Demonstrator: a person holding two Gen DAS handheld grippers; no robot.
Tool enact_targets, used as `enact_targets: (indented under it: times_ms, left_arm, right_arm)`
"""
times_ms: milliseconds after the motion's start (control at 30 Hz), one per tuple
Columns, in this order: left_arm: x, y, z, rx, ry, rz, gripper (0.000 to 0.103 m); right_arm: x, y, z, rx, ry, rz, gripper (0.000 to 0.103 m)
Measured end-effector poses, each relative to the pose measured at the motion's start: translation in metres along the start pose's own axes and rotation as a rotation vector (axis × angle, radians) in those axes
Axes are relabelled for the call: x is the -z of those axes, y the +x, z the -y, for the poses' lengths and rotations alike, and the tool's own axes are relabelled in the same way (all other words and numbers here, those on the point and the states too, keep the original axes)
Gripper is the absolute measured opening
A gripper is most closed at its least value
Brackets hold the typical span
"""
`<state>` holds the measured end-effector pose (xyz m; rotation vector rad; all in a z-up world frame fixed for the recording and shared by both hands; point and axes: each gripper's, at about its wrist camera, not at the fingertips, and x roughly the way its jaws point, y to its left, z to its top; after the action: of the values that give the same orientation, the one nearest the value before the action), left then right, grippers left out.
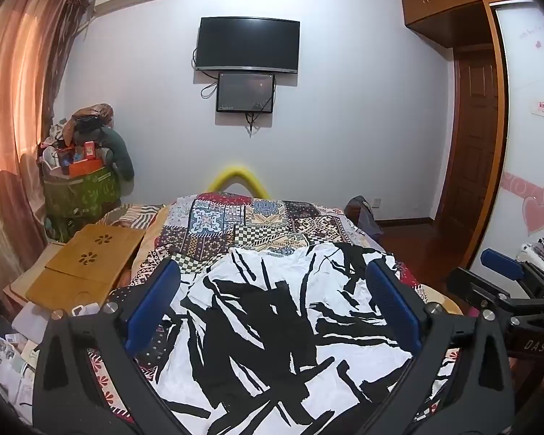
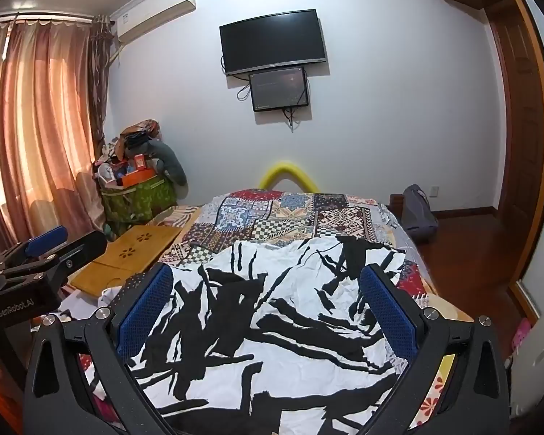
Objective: Fold small clothes
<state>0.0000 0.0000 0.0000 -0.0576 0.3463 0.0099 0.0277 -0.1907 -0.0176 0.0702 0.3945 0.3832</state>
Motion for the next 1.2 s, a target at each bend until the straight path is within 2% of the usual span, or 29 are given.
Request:
enact_targets:
  times_ms: [300, 1200]
  left_arm:
    - [-0.001, -0.001, 0.009, -0.008, 0.008, 0.007, 0.103]
    - [-0.002, -0.005, -0.001, -0.007, -0.014, 0.022, 0.103]
  right_arm:
    - [0.0, 0.0, 0.0, -0.002, 0.0, -0.001, 0.103]
    - [0.0, 0.0, -0.001, -0.002, 0.003, -0.003, 0.103]
